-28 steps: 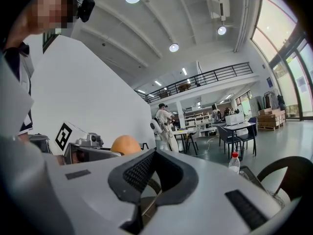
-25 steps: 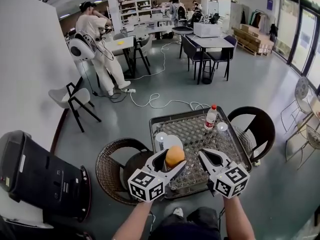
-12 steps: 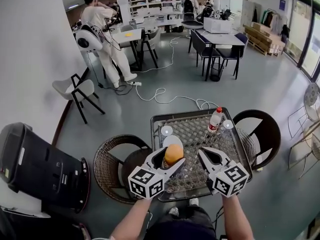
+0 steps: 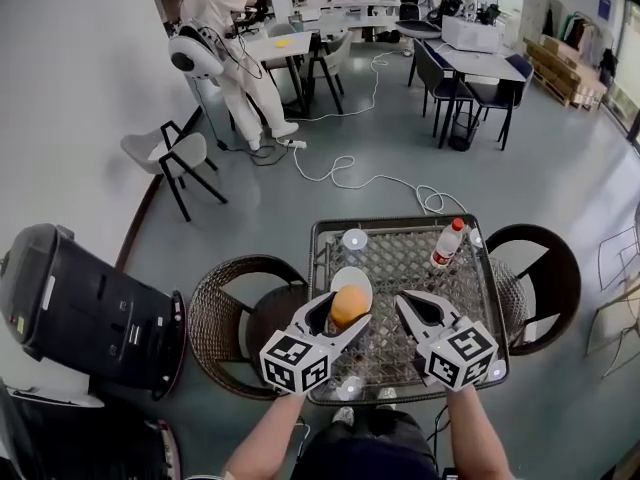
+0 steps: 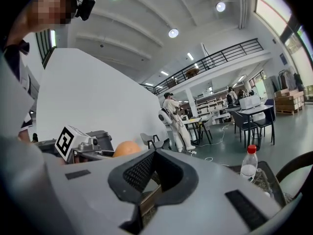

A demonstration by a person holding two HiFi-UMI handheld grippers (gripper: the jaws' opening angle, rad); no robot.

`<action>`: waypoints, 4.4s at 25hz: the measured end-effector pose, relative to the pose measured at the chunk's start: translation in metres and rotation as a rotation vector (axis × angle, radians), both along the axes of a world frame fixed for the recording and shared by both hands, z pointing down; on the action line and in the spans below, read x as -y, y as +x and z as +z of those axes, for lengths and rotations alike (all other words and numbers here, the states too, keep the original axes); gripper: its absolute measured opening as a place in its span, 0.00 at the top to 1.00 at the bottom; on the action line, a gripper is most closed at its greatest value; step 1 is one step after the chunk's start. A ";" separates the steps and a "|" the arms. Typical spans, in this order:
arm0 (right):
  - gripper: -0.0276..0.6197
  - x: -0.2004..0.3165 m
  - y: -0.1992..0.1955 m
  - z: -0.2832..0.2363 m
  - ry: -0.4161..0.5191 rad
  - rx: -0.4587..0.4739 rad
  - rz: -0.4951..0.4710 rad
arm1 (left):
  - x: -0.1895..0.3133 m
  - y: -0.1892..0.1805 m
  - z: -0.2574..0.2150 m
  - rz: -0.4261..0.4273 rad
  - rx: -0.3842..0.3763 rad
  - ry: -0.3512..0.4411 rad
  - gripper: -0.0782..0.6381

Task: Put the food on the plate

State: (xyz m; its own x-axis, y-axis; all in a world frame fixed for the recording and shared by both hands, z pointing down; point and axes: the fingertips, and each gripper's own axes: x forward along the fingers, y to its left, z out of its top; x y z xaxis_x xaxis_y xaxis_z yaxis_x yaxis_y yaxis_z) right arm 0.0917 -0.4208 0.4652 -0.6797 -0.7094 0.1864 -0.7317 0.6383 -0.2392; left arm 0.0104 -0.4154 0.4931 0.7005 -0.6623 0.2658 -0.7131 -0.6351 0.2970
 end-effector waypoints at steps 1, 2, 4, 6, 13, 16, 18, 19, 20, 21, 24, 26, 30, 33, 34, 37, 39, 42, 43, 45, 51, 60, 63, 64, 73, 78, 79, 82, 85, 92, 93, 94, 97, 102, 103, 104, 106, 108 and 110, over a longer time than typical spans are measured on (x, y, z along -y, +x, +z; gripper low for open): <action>0.95 0.002 0.001 0.005 -0.004 -0.010 -0.004 | 0.003 0.000 0.006 -0.007 0.006 -0.009 0.43; 0.95 0.004 0.003 0.010 -0.009 -0.023 -0.008 | 0.005 0.000 0.012 -0.012 0.011 -0.018 0.43; 0.95 0.008 0.006 0.021 -0.023 -0.047 -0.012 | 0.011 0.001 0.022 -0.020 0.021 -0.033 0.43; 0.95 0.012 0.008 0.034 -0.047 -0.062 -0.013 | 0.016 0.001 0.032 -0.024 0.033 -0.049 0.43; 0.95 0.023 0.008 0.086 -0.155 -0.091 -0.032 | 0.034 -0.004 0.093 -0.050 0.072 -0.154 0.43; 0.95 0.028 0.005 0.105 -0.191 -0.114 -0.059 | 0.048 -0.006 0.125 -0.074 0.086 -0.206 0.43; 0.95 0.031 0.005 0.116 -0.213 -0.131 -0.071 | 0.056 -0.006 0.145 -0.086 0.095 -0.237 0.43; 0.95 0.032 0.005 0.121 -0.223 -0.138 -0.076 | 0.060 -0.006 0.154 -0.094 0.098 -0.251 0.43; 0.95 0.033 0.005 0.126 -0.234 -0.143 -0.081 | 0.065 -0.006 0.163 -0.101 0.102 -0.263 0.43; 0.95 0.034 0.005 0.130 -0.244 -0.148 -0.085 | 0.071 -0.007 0.171 -0.108 0.108 -0.273 0.43; 0.95 0.040 0.005 0.142 -0.267 -0.160 -0.102 | 0.088 -0.008 0.194 -0.125 0.146 -0.295 0.43; 0.95 0.043 0.006 0.149 -0.277 -0.167 -0.111 | 0.097 -0.008 0.209 -0.140 0.180 -0.312 0.43; 0.95 0.050 0.008 0.160 -0.298 -0.159 -0.114 | 0.111 -0.008 0.233 -0.154 0.263 -0.324 0.43; 0.95 0.052 0.009 0.163 -0.310 -0.148 -0.114 | 0.121 -0.011 0.250 -0.159 0.383 -0.314 0.43; 0.95 0.052 0.010 0.164 -0.313 -0.145 -0.114 | 0.124 -0.012 0.255 -0.160 0.418 -0.316 0.43; 0.95 0.053 0.013 0.165 -0.320 -0.140 -0.110 | 0.127 -0.010 0.267 -0.143 0.481 -0.333 0.43; 0.95 0.054 0.015 0.165 -0.322 -0.137 -0.107 | 0.129 -0.008 0.271 -0.126 0.501 -0.344 0.43; 0.95 0.056 0.017 0.165 -0.323 -0.133 -0.102 | 0.129 -0.006 0.277 -0.105 0.512 -0.364 0.43; 0.95 0.056 0.017 0.165 -0.323 -0.132 -0.099 | 0.130 -0.006 0.279 -0.100 0.516 -0.369 0.43; 0.95 0.057 0.018 0.165 -0.325 -0.127 -0.095 | 0.130 -0.007 0.281 -0.097 0.526 -0.374 0.43; 0.95 0.059 0.018 0.162 -0.320 -0.118 -0.091 | 0.131 -0.004 0.284 -0.075 0.564 -0.382 0.43; 0.95 0.056 0.021 0.155 -0.314 -0.114 -0.074 | 0.127 0.002 0.285 -0.028 0.554 -0.361 0.42; 0.95 0.053 0.022 0.153 -0.311 -0.114 -0.069 | 0.123 0.002 0.285 -0.029 0.528 -0.375 0.39; 0.95 0.053 0.023 0.152 -0.309 -0.114 -0.067 | 0.122 0.002 0.285 -0.028 0.523 -0.382 0.38; 0.95 0.042 0.026 0.138 -0.285 -0.102 -0.032 | 0.108 0.001 0.262 -0.025 0.469 -0.355 0.31; 0.95 0.036 0.025 0.130 -0.272 -0.084 -0.006 | 0.096 -0.006 0.228 -0.057 0.431 -0.312 0.31; 0.95 0.035 0.024 0.127 -0.268 -0.079 -0.002 | 0.092 -0.005 0.219 -0.052 0.413 -0.302 0.31; 0.95 0.031 0.018 0.115 -0.246 -0.059 0.004 | 0.078 0.000 0.185 -0.036 0.346 -0.260 0.31; 0.95 0.028 0.010 0.099 -0.216 -0.035 0.005 | 0.066 0.004 0.148 -0.035 0.290 -0.206 0.37; 0.95 0.017 -0.001 0.056 -0.128 0.012 0.028 | 0.028 0.023 0.068 0.010 0.187 -0.054 0.63; 0.95 0.015 -0.002 0.049 -0.114 0.017 0.029 | 0.024 0.024 0.057 0.010 0.163 -0.040 0.67; 0.95 0.013 -0.003 0.042 -0.100 0.022 0.031 | 0.019 0.025 0.047 0.010 0.142 -0.025 0.71; 0.95 0.007 -0.002 0.023 -0.061 0.035 0.038 | 0.008 0.028 0.020 0.008 0.096 0.025 0.83; 0.95 0.001 0.004 -0.004 -0.006 0.067 0.064 | -0.005 0.035 -0.018 0.026 0.043 0.092 0.88; 0.95 -0.001 0.005 -0.010 0.003 0.075 0.072 | -0.008 0.035 -0.024 0.032 0.035 0.101 0.88; 0.95 -0.002 0.004 -0.015 0.014 0.082 0.076 | -0.011 0.035 -0.029 0.034 0.028 0.108 0.88; 0.95 -0.006 0.001 -0.026 0.040 0.090 0.075 | -0.016 0.032 -0.038 0.031 0.017 0.118 0.88; 0.95 -0.010 -0.003 -0.035 0.066 0.089 0.070 | -0.019 0.029 -0.045 0.026 0.014 0.126 0.88; 0.95 -0.012 -0.004 -0.041 0.085 0.084 0.069 | -0.021 0.028 -0.051 0.022 0.011 0.133 0.88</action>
State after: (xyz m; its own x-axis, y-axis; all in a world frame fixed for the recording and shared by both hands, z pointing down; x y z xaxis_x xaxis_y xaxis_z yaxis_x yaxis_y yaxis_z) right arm 0.0877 -0.4085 0.4242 -0.6398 -0.7655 0.0678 -0.7539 0.6080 -0.2490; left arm 0.0380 -0.3945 0.4425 0.7126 -0.6770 0.1841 -0.7015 -0.6837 0.2010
